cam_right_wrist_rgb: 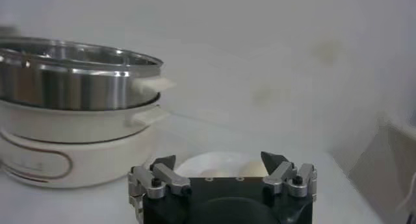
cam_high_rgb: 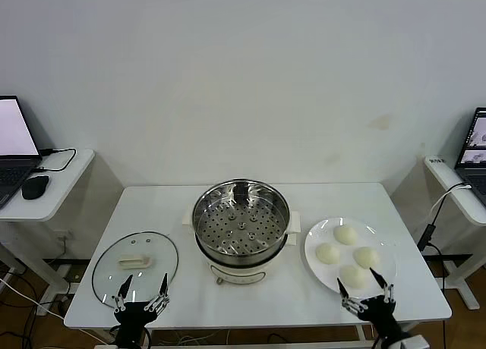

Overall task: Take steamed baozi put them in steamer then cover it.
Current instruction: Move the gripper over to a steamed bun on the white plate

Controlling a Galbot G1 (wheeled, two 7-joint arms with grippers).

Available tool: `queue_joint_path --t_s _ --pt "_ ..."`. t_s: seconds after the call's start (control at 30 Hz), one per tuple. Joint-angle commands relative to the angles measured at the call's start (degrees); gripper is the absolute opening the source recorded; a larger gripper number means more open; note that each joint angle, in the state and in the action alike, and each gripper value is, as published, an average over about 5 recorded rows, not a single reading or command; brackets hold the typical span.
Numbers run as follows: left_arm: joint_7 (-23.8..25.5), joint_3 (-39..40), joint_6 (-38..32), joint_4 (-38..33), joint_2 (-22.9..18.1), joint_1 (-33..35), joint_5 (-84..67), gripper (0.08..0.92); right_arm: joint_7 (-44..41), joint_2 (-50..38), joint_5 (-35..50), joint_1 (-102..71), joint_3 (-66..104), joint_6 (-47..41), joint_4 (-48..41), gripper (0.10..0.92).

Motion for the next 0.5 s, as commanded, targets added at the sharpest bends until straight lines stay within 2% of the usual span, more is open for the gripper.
queue_joint_path --t_s 0.03,0.27,0.5 --pt "1.0 -0.7 0.0 -0.3 0.3 0.0 3.0 0.823 -4.8 -13.3 -13.7 11.2 2.8 -4.3 -4.4 0.823" --pt "0.8 -0.6 -0.4 -0.9 -0.5 0.0 5.2 0.823 -19.0 -25.3 -19.0 23.5 -4.0 -4.5 -13.6 0.822" --pt "0.5 -1.7 -0.4 -1.6 -0.7 0.5 5.8 0.823 -29.9 -32.3 -18.3 46.1 -24.1 -2.9 -26.4 0.823"
